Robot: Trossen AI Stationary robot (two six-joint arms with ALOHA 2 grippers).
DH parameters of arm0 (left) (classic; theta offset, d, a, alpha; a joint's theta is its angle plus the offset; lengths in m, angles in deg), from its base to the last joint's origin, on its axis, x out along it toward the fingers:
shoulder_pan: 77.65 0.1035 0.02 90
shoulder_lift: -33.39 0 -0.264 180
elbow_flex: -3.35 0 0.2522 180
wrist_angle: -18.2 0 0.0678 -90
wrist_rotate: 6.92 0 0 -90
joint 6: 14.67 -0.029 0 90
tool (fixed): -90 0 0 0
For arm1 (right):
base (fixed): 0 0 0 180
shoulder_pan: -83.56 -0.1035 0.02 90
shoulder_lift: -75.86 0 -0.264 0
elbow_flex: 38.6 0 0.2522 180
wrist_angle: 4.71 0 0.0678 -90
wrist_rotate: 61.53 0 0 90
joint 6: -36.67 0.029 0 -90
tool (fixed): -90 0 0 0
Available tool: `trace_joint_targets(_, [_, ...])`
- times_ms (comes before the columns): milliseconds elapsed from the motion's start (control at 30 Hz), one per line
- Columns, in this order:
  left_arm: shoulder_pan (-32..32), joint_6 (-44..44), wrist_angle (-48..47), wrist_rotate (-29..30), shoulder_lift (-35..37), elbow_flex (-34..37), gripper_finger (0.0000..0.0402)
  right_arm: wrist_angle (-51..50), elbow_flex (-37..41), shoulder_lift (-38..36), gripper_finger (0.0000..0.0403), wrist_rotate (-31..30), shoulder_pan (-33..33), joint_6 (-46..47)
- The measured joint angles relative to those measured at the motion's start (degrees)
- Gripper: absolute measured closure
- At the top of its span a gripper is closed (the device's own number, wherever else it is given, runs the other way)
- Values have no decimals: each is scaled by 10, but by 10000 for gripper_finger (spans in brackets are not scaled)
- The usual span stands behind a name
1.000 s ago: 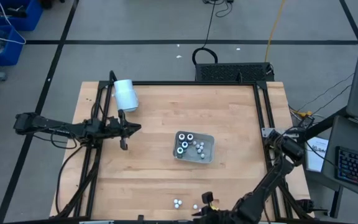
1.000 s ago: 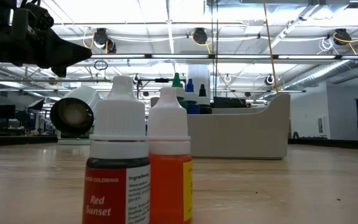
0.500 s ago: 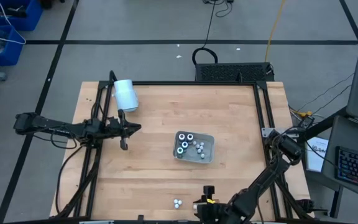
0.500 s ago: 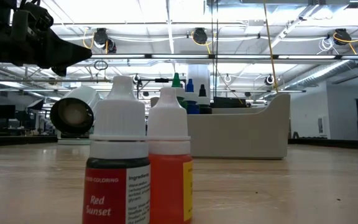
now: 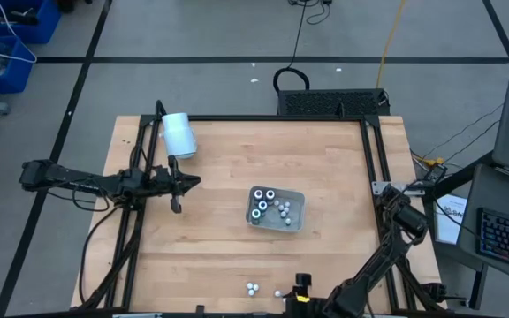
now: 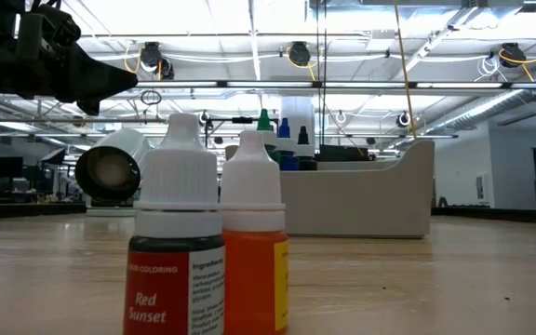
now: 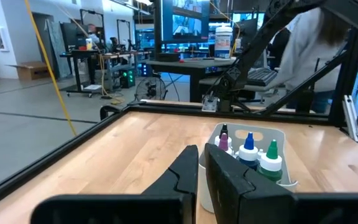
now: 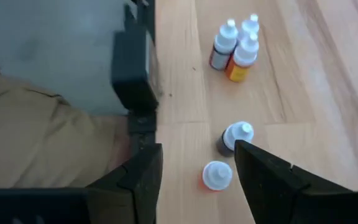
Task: Pick & Place food coloring
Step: Put the small orange food coloring bottle into the bin
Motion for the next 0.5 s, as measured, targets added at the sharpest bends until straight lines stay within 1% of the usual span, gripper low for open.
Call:
trace_joint_targets(200, [0,0,0,0,0,0,364,-8,0,12,215,-11,1,35])
trace_joint_targets(367, [0,0,0,0,0,0,364,-11,0,12,216,-17,1,35])
trace_joint_targets(500, [0,0,0,1,0,0,364,-17,1,12,216,-17,2,54])
